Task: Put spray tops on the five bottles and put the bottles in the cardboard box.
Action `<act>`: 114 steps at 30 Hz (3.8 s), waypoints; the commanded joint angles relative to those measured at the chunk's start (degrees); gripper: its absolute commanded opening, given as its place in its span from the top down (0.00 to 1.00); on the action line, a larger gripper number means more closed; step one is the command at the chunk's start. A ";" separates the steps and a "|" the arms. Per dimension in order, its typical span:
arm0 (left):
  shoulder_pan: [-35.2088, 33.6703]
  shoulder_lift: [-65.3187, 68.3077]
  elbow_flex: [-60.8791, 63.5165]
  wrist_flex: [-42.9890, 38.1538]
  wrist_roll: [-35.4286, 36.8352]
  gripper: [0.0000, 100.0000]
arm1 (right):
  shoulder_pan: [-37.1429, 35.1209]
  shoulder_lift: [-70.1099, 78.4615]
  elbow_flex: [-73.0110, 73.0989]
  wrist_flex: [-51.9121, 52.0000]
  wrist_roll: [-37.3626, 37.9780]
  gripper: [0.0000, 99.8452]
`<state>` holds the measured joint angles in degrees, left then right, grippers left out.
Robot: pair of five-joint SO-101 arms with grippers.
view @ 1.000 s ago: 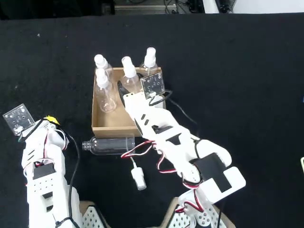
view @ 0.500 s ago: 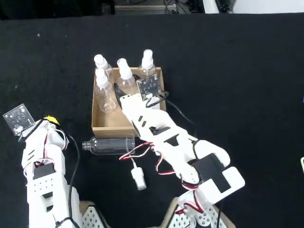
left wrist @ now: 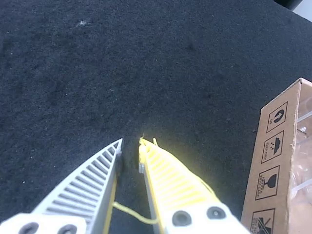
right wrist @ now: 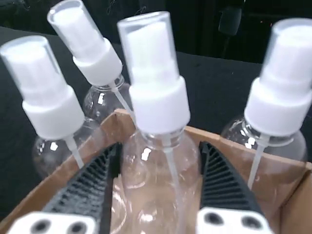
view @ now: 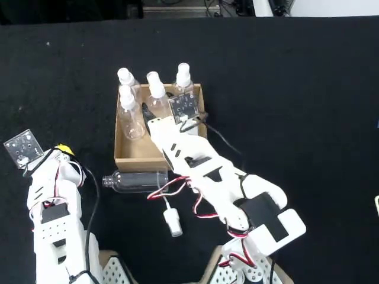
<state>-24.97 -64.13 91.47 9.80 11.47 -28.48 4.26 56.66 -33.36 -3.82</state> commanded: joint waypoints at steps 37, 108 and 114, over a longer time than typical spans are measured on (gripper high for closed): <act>-0.04 -0.62 -0.84 -1.58 0.18 0.96 | -1.05 -4.09 -1.63 2.73 -0.26 0.81; -18.86 -0.09 -5.93 -1.41 0.88 0.96 | -21.19 -46.20 -16.92 101.19 20.22 0.73; -27.91 0.09 -7.08 -1.58 8.70 0.96 | -26.90 -40.84 -12.00 92.66 23.82 0.73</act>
<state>-48.18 -64.13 88.57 9.80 15.60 -52.48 -38.64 44.79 62.73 17.27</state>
